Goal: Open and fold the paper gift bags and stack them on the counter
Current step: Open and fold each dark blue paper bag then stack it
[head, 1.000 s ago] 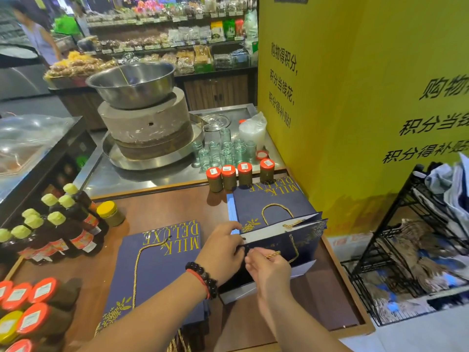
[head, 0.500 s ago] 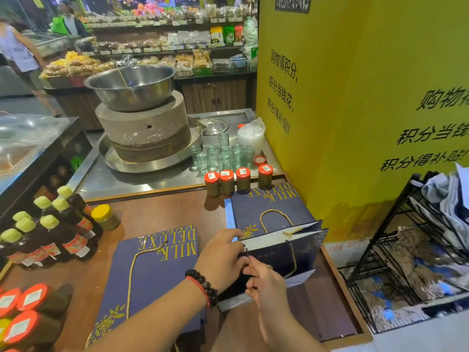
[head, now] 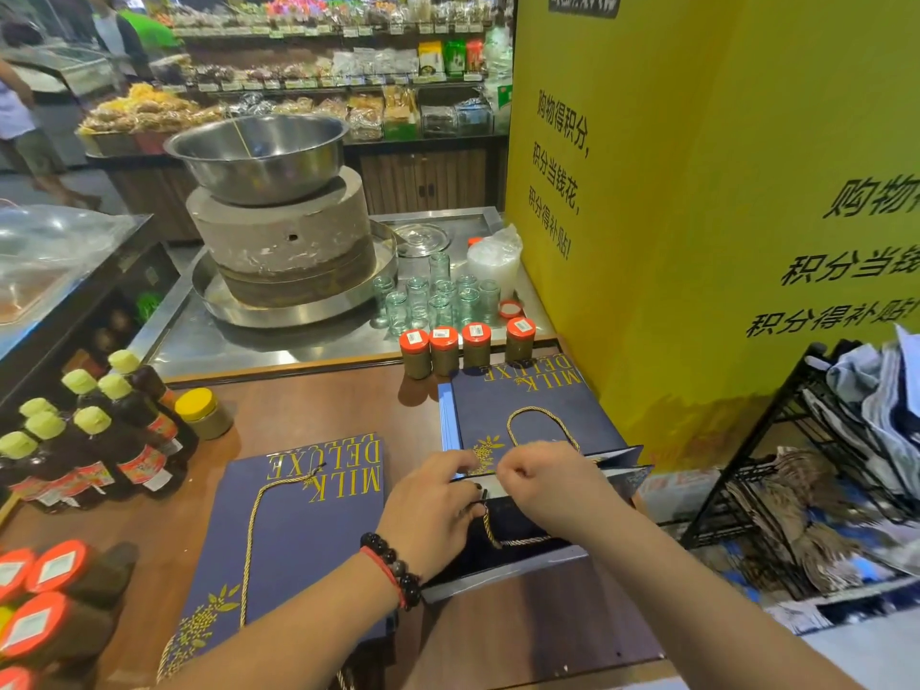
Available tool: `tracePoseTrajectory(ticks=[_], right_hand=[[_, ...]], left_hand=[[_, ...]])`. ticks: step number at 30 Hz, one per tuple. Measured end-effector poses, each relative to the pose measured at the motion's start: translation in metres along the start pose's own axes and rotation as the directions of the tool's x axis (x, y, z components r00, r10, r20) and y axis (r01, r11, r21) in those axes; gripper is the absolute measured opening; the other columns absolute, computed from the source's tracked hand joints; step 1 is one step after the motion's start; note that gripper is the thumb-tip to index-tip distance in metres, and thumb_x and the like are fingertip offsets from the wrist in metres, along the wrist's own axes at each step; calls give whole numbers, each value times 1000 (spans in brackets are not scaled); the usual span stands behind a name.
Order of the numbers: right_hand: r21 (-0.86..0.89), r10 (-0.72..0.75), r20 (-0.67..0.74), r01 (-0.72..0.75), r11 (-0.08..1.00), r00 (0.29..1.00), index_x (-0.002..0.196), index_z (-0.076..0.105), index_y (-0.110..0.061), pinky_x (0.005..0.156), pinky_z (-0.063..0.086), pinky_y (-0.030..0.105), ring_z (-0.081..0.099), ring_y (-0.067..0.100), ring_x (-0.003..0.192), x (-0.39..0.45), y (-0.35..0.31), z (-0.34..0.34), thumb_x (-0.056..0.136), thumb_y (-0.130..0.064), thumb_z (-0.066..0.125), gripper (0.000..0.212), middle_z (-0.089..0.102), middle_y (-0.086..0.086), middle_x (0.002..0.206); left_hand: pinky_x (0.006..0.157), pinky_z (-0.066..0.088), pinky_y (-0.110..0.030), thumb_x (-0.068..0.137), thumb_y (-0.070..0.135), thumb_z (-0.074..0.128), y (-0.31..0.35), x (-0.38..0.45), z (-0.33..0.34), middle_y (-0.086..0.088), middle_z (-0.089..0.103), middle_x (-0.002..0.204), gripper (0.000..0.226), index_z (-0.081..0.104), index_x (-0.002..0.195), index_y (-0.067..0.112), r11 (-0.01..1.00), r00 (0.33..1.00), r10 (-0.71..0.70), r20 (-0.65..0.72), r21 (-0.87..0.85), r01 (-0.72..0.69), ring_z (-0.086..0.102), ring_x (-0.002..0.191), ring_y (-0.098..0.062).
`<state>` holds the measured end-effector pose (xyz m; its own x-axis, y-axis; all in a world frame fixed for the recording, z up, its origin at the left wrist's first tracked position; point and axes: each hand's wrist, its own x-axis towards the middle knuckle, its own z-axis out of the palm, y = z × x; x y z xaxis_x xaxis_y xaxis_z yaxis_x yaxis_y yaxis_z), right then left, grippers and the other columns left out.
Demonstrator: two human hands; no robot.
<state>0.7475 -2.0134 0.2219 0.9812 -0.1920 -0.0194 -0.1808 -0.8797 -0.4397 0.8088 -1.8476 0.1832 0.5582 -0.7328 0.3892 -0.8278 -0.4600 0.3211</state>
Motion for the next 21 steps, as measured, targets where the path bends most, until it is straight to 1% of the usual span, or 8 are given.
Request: tracePoseTrajectory(ticks=[3,5,7,10,15,17,19,21], right_hand=[[60,48,354,-74,995,934,75,63,-20,58,40,30,55,23,79,13,-2,3,96,-31,46,29,55,-1,75],[108,38,403,-89,990,914,78,67,-17,55,36,28,52,19,73,14,-5,4,94,-29,50,26,54,0,71],[134,28,389,-86,987,921,86,71,-12,57,39,30,52,19,70,12,-7,3,92,-24,53,23,59,3,74],[85,89,344,-125,988,935,91,70,-14,73,51,37,61,25,84,9,-7,8,92,-23,51,21,67,7,90],[82,127,218,-148,986,968,93,62,-5,80,45,39,57,29,93,4,-10,14,95,-18,46,21,64,13,98],[153,168,153,-191,970,974,89,59,-4,79,45,41,56,31,89,6,-5,10,92,-12,46,15,63,14,93],[332,252,65,-259,907,966,88,57,-5,76,47,42,58,35,86,8,2,0,89,-12,48,12,65,14,87],[426,234,12,-217,879,972,85,57,-12,75,50,44,60,32,81,7,7,-6,90,-17,46,13,66,9,81]], left_hand=[[60,53,-25,62,16,87,1,-4,0,5,62,103,18,73,72,20,999,999,28,-19,-28,-29,59,89,-14],[60,52,-25,62,16,87,1,-6,0,5,62,104,20,73,75,21,998,999,35,-32,-41,-37,56,91,-14],[62,51,-24,62,17,87,3,-9,-1,7,61,105,22,74,78,23,999,999,32,-31,-42,-33,55,92,-13],[61,52,-25,62,18,87,5,-12,-1,8,61,105,22,74,77,26,999,1000,25,-13,-29,-25,55,94,-12],[56,55,-25,62,16,87,4,-11,0,6,60,107,18,75,73,24,1000,1000,-20,-23,-23,20,57,97,-11],[55,55,-26,63,14,86,4,-12,-1,6,59,108,17,75,74,22,1000,1000,-4,-7,-15,4,59,96,-13],[60,55,-27,67,13,83,5,-13,-1,5,57,110,14,75,76,21,1000,1000,12,-2,-7,-12,58,97,-13],[67,57,-30,72,12,79,3,-13,0,2,58,113,11,75,80,18,1000,1000,-17,-10,-12,16,61,101,-16]])
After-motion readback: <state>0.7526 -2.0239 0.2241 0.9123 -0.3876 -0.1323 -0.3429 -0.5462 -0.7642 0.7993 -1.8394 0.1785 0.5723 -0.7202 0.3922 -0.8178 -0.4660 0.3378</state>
